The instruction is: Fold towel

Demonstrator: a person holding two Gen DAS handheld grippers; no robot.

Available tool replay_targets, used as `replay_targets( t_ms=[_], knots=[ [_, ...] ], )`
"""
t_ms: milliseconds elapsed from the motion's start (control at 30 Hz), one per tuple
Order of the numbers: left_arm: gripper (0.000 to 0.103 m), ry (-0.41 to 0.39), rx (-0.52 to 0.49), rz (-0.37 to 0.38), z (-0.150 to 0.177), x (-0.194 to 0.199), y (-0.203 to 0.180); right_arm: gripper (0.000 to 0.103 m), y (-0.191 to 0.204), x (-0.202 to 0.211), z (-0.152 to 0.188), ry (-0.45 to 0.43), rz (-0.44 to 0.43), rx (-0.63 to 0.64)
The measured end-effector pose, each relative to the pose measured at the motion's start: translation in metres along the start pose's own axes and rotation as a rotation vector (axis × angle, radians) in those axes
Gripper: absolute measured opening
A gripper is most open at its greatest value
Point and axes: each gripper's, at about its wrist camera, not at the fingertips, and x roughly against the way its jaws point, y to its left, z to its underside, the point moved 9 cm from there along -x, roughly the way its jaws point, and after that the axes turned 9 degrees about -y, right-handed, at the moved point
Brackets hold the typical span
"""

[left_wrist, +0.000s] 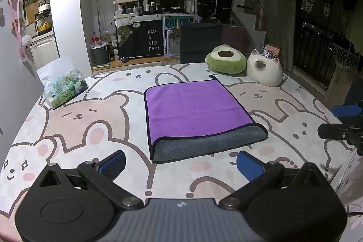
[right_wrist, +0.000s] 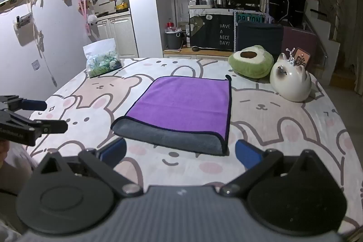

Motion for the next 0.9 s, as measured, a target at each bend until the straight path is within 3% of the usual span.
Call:
replay_targets(
  t_ms=[900],
  knots=[
    [0.103,0.001,0.000,0.000,0.0000,0.0000,0.0000,0.103,0.0002,-0.0001,0.0004,0.003,0.002,0.004]
  ],
)
